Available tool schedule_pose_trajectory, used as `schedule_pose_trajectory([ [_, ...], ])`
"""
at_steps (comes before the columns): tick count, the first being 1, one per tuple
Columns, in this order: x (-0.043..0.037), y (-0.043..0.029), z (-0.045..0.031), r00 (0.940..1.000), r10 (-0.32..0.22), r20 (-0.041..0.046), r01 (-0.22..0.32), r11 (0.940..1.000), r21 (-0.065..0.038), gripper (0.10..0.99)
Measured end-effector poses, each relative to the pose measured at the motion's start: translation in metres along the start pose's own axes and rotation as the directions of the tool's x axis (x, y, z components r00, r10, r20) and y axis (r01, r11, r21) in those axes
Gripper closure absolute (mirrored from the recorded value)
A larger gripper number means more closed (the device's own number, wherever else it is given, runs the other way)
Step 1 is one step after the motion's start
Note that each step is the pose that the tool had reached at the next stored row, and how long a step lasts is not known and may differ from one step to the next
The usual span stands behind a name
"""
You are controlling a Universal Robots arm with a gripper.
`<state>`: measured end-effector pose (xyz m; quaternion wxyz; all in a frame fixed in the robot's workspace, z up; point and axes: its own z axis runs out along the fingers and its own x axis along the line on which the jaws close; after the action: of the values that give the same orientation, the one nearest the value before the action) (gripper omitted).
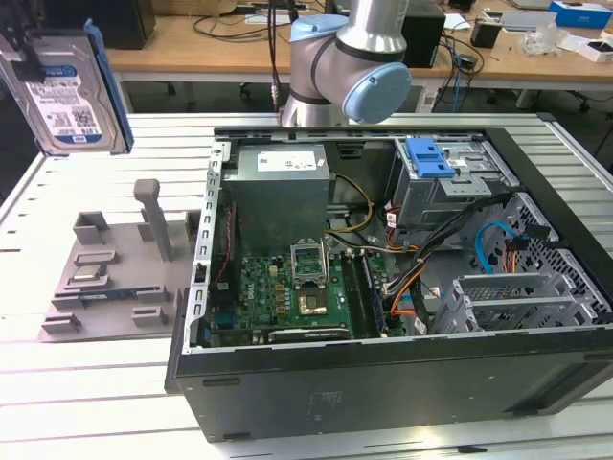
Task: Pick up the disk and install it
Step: 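Pick up the disk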
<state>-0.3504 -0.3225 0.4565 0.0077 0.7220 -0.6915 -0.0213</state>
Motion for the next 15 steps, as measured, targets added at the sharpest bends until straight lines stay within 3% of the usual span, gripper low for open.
schedule_pose_trajectory([
  [6, -0.0006, 0.0012, -0.028, 1.0, 0.0, 0.0, 0.0, 1.0, 0.0, 0.718],
  [13, -0.0007, 0.0012, -0.0311, 1.0, 0.0, 0.0, 0.0, 1.0, 0.0, 0.718],
  [15, -0.0005, -0.0042, -0.0314, 1.0, 0.0, 0.0, 0.0, 1.0, 0.0, 0.718],
])
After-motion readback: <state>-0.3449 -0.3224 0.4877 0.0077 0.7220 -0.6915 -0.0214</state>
